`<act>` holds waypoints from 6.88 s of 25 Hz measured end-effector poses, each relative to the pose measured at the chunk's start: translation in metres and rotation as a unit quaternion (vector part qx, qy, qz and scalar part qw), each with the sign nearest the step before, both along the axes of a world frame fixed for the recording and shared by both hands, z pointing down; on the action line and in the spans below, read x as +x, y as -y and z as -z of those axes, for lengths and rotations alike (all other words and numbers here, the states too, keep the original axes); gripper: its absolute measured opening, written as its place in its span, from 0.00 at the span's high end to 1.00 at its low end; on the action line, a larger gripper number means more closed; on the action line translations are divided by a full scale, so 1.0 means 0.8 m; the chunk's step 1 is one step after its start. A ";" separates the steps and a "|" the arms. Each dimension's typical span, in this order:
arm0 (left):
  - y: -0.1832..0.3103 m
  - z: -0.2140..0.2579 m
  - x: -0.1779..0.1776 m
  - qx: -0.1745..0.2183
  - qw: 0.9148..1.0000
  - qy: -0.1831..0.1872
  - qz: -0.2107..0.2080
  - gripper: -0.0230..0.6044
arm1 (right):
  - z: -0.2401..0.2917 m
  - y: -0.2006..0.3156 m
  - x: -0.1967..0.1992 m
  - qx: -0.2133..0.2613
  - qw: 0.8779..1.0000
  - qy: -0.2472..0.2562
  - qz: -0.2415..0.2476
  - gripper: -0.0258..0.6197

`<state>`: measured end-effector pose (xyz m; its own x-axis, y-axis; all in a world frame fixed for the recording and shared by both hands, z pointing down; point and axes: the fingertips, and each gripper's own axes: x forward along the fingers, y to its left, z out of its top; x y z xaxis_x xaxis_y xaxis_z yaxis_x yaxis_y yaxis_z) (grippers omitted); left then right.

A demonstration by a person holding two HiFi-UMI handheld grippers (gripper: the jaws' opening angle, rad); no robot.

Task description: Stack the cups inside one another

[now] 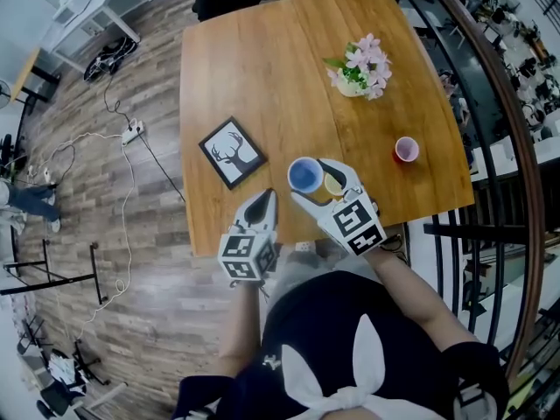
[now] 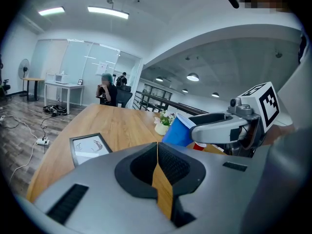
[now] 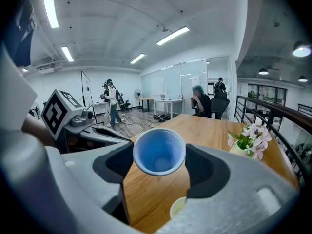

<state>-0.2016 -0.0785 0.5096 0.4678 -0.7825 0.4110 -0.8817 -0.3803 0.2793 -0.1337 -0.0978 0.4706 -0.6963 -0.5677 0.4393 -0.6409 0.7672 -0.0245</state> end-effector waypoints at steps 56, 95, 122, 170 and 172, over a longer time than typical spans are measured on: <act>0.024 -0.003 0.181 -0.016 1.000 -0.011 0.007 0.93 | -0.054 0.083 0.410 -0.023 0.981 -0.052 -0.187 0.45; 0.019 0.001 0.154 -0.023 0.998 0.000 0.055 0.93 | -0.130 0.095 0.405 -0.092 0.980 -0.076 -0.161 0.44; 0.000 0.006 0.111 -0.025 0.998 -0.021 0.059 0.93 | -0.071 0.036 0.279 -0.072 0.993 -0.036 -0.085 0.44; -0.005 -0.047 0.010 -0.066 0.996 -0.007 0.063 0.94 | -0.187 0.014 0.104 -0.131 0.980 -0.149 0.028 0.38; -0.004 -0.050 0.011 -0.069 0.996 -0.006 0.061 0.94 | -0.192 0.016 0.104 -0.132 0.979 -0.151 0.019 0.38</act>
<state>-0.1932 -0.0751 0.5493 0.3789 -0.7705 0.5125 -0.9149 -0.2286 0.3328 -0.0503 -0.1105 0.6242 -0.5296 -0.3831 0.7568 -0.6213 0.7826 -0.0386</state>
